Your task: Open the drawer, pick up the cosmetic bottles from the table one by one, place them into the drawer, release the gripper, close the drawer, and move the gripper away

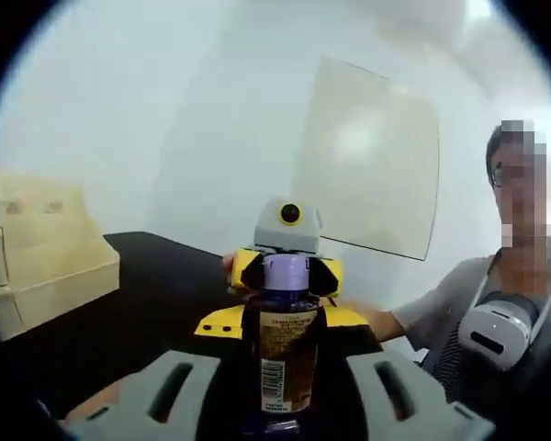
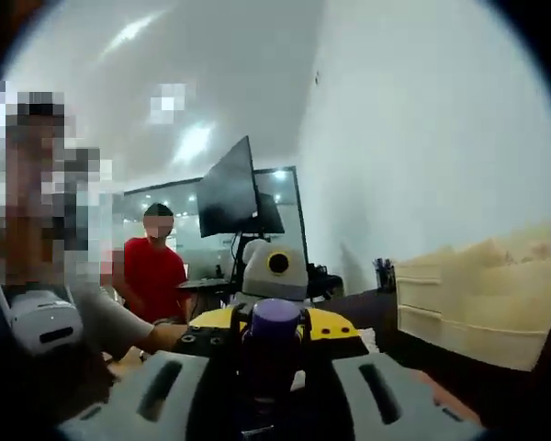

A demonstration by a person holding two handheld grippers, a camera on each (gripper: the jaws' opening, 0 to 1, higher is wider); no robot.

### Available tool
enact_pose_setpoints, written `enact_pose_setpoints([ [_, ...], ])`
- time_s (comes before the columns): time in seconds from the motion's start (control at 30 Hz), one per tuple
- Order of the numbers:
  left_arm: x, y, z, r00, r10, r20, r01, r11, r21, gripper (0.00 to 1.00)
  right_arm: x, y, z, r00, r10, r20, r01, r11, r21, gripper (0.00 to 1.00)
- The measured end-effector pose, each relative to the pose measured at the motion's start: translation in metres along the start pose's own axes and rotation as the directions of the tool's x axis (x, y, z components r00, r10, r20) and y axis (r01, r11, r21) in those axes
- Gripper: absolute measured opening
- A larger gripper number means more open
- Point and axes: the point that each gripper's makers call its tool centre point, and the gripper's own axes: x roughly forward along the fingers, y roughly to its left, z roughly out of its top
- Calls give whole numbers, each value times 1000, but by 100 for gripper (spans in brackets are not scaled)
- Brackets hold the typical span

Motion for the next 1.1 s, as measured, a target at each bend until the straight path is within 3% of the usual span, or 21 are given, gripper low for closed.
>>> enact_pose_setpoints([
  [0.2,2,-1,-1,1000,1,-4,-1,1000,7,25,1,2,-1,1000,3,1,-3,1000,27,21],
  [0.53,7,-2,-5,999,0,-33,0,1000,16,24,7,7,-5,1000,27,-2,-27,998,56,29],
  [0.73,10,-1,-9,999,0,-52,1,1000,21,24,7,10,-9,999,30,-12,-30,998,63,26],
  [0.87,12,-4,-12,998,-8,-69,10,1000,26,24,7,9,-13,999,23,-32,-21,998,66,18],
  [1.1,11,-4,-10,998,-9,-65,11,999,35,24,6,9,-11,999,11,-37,-9,999,53,17],
])
